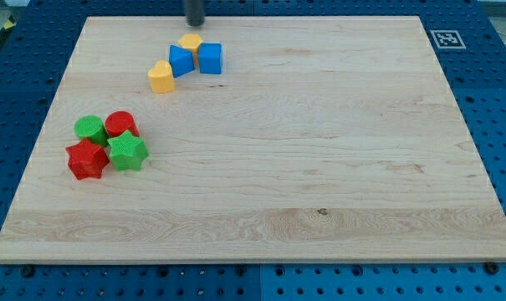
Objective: Move the blue triangle to the bottom right of the blue cube
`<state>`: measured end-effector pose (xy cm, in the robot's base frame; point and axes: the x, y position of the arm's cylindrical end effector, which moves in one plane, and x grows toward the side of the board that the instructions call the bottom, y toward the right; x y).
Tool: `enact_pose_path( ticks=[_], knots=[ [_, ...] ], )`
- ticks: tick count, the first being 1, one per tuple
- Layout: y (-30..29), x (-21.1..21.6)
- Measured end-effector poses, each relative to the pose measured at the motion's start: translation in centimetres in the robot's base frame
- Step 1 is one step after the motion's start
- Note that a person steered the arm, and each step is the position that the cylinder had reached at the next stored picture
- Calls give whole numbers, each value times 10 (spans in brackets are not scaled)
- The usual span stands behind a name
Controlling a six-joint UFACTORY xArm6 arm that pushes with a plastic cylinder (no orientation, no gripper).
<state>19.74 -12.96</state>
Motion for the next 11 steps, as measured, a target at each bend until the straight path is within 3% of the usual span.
enact_pose_path(
  ticks=[1,5,11],
  knots=[
    [-34,0],
    [-19,96],
    [96,208]
  ],
)
